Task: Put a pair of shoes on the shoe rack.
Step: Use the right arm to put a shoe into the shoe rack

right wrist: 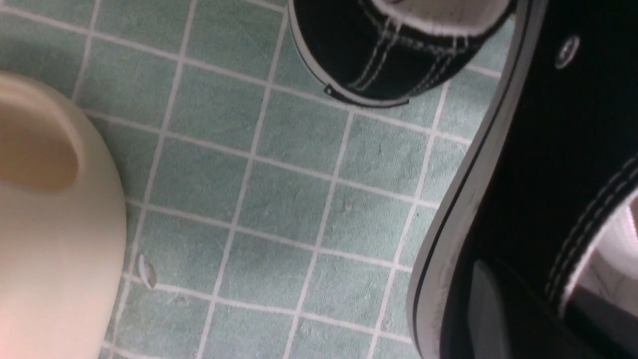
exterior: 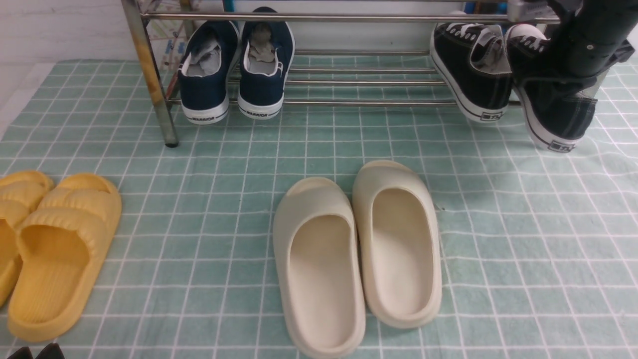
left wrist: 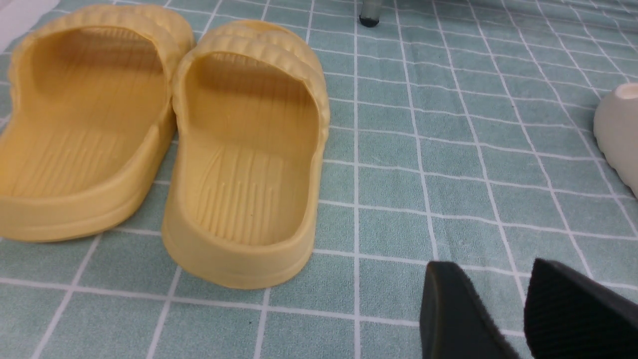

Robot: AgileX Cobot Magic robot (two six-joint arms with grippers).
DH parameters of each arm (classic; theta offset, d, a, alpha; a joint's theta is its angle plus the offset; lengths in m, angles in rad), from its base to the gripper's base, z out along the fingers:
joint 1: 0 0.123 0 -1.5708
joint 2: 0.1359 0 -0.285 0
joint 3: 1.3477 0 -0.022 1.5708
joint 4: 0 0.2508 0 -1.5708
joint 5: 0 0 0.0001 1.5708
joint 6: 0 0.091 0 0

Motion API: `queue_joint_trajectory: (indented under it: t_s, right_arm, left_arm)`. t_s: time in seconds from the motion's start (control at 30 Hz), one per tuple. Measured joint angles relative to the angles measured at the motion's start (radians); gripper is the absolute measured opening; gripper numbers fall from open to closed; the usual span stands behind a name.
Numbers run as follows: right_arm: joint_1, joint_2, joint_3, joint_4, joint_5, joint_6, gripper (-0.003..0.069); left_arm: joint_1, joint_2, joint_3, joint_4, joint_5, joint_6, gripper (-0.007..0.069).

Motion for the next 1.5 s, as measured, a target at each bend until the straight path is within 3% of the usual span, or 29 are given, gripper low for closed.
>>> queue_joint_trajectory:
  t_s: [0.7, 0.9, 1.07, 1.2, 1.3, 1.5]
  right_arm:
    - [0.0, 0.11, -0.127, -0.05, -0.155, -0.05, 0.0017]
    - [0.0, 0.113, -0.127, -0.056, -0.152, -0.142, 0.0017]
    - [-0.006, 0.113, -0.129, 0.014, -0.146, -0.237, 0.0017]
    - [-0.013, 0.113, -0.13, 0.144, -0.137, -0.362, 0.0017]
    - [-0.007, 0.113, -0.13, 0.179, -0.139, -0.378, 0.0017]
    - [-0.008, 0.113, -0.13, 0.1, -0.153, -0.334, 0.0017]
  left_arm:
    - [0.0, 0.0, 0.0, 0.0, 0.0, 0.0, 0.0237]
    - [0.0, 0.0, 0.0, 0.0, 0.0, 0.0, 0.0237]
    - [0.0, 0.0, 0.0, 0.0, 0.0, 0.0, 0.0237]
    - [0.0, 0.0, 0.0, 0.0, 0.0, 0.0, 0.0237]
    - [0.0, 0.0, 0.0, 0.0, 0.0, 0.0, 0.0237]
    - [0.0, 0.0, 0.0, 0.0, 0.0, 0.0, 0.0237]
